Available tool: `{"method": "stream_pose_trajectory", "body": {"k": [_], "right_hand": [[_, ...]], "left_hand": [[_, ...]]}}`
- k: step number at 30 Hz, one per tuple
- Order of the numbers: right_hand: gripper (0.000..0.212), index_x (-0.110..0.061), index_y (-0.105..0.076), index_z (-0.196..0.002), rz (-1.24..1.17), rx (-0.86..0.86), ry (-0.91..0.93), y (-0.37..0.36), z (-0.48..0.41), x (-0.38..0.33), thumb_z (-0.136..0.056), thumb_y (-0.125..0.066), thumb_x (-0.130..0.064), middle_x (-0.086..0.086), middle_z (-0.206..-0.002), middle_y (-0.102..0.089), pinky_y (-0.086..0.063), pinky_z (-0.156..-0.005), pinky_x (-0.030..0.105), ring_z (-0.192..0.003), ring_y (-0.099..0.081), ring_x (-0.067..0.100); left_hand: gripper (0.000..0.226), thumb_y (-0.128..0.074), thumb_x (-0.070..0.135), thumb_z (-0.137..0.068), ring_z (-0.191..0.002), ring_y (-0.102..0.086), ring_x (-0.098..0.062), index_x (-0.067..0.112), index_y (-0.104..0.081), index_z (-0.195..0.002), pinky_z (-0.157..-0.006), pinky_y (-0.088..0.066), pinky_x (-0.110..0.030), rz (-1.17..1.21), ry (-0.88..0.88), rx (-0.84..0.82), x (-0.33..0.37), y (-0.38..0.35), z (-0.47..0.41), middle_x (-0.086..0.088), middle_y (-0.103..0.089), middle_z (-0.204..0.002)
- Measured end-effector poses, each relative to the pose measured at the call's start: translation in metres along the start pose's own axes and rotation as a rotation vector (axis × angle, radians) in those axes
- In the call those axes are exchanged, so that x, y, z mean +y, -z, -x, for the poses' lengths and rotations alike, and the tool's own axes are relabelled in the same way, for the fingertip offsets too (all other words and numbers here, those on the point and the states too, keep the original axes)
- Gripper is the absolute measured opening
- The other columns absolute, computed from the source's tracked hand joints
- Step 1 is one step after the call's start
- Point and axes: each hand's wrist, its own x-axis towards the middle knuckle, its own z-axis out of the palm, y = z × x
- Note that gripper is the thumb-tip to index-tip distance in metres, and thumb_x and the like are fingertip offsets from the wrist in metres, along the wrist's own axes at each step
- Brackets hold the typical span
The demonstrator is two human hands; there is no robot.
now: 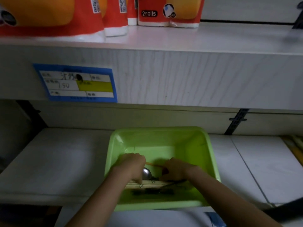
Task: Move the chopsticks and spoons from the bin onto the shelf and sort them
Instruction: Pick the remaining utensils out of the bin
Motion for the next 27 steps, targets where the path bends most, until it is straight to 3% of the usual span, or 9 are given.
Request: {"method": "stream_pose_trajectory", "body": {"k": [4, 6, 8, 10, 11, 13, 14, 21, 27], "right_hand": [[0.034, -0.004, -0.065, -0.108, 0.01, -0.099, 0.004, 0.003, 0.003, -0.005, -0.092, -0.052, -0.03, 0.019, -0.113, -0.064, -0.041, -0.065, 0.028, -0.094, -0.06, 0.029], [0.029, -0.003, -0.064, -0.092, 0.055, -0.125, 0.002, 0.003, 0.002, -0.006, -0.093, -0.047, -0.027, 0.023, -0.099, -0.062, -0.032, -0.052, 0.026, -0.08, -0.052, 0.024], [0.025, -0.01, -0.056, -0.077, 0.083, -0.121, 0.001, 0.003, 0.002, -0.006, -0.094, -0.045, -0.025, 0.02, -0.091, -0.056, -0.031, -0.051, 0.028, -0.079, -0.05, 0.023], [0.021, -0.01, -0.06, -0.083, 0.07, -0.118, 0.013, 0.004, 0.003, -0.006, -0.093, -0.047, -0.025, 0.023, -0.099, -0.06, -0.034, -0.061, 0.03, -0.084, -0.055, 0.028], [0.023, -0.008, -0.063, -0.093, 0.064, -0.121, 0.018, 0.005, 0.003, -0.006, -0.093, -0.048, -0.025, 0.022, -0.106, -0.061, -0.035, -0.066, 0.03, -0.091, -0.058, 0.031], [0.027, -0.006, -0.062, -0.102, 0.06, -0.14, 0.027, 0.004, 0.002, -0.004, -0.094, -0.046, -0.026, 0.022, -0.112, -0.061, -0.034, -0.071, 0.031, -0.098, -0.058, 0.033], [0.026, -0.007, -0.062, -0.1, 0.062, -0.143, 0.035, 0.003, 0.002, -0.003, -0.094, -0.044, -0.026, 0.023, -0.112, -0.061, -0.034, -0.071, 0.031, -0.096, -0.058, 0.033], [0.021, -0.01, -0.058, -0.101, -0.089, 0.124, 0.043, 0.008, 0.004, -0.001, -0.095, -0.04, -0.019, 0.019, -0.114, -0.063, -0.037, -0.072, 0.029, -0.096, -0.059, 0.032], [0.024, -0.007, -0.05, -0.108, -0.184, 0.291, 0.073, 0.013, 0.002, -0.001, -0.097, -0.039, -0.026, 0.017, -0.099, -0.061, -0.04, -0.07, 0.036, -0.089, -0.057, 0.031]], "left_hand": [[0.03, -0.079, 0.032, -0.068, -0.082, -0.061, -0.02, 0.01, -0.059, -0.078, -0.07, -0.046, -0.029, 0.022, -0.016, -0.064, 0.0, 0.001, 0.0, -0.003, -0.064, -0.082], [0.038, -0.079, 0.03, -0.068, -0.073, -0.055, -0.017, 0.015, -0.045, -0.06, -0.067, -0.045, -0.028, 0.049, -0.015, -0.092, 0.002, 0.003, 0.001, 0.003, -0.051, -0.064], [0.041, -0.079, 0.028, -0.069, -0.073, -0.052, -0.016, 0.016, -0.041, -0.057, -0.068, -0.043, -0.028, 0.043, -0.01, -0.101, 0.004, 0.002, 0.001, 0.004, -0.044, -0.059], [0.03, -0.078, 0.024, -0.07, -0.077, -0.054, -0.018, 0.01, -0.052, -0.067, -0.069, -0.042, -0.027, 0.043, -0.006, -0.108, 0.006, -0.001, 0.0, 0.002, -0.046, -0.063], [0.026, -0.078, 0.022, -0.071, -0.083, -0.057, -0.02, 0.007, -0.06, -0.083, -0.071, -0.042, -0.026, 0.051, -0.009, -0.104, 0.007, -0.001, 0.001, 0.0, -0.053, -0.071], [0.052, -0.078, 0.019, -0.071, -0.102, -0.06, -0.024, 0.01, -0.058, -0.118, -0.077, -0.043, -0.027, 0.056, -0.004, -0.104, 0.008, -0.006, 0.001, -0.007, -0.064, -0.103], [0.058, -0.078, 0.02, -0.071, -0.107, -0.059, -0.025, 0.011, -0.056, -0.123, -0.079, -0.044, -0.027, 0.04, 0.001, -0.103, 0.007, -0.008, -0.001, -0.008, -0.063, -0.114], [0.029, -0.058, 0.017, -0.086, -0.103, -0.061, -0.027, 0.005, -0.059, -0.113, -0.078, -0.045, -0.03, -0.036, 0.021, -0.098, 0.003, -0.018, 0.002, -0.012, -0.062, -0.117], [0.029, -0.049, 0.015, -0.091, -0.106, -0.059, -0.028, 0.005, -0.056, -0.117, -0.075, -0.041, -0.03, -0.057, -0.004, -0.136, 0.0, -0.024, -0.002, -0.014, -0.059, -0.12]]}}
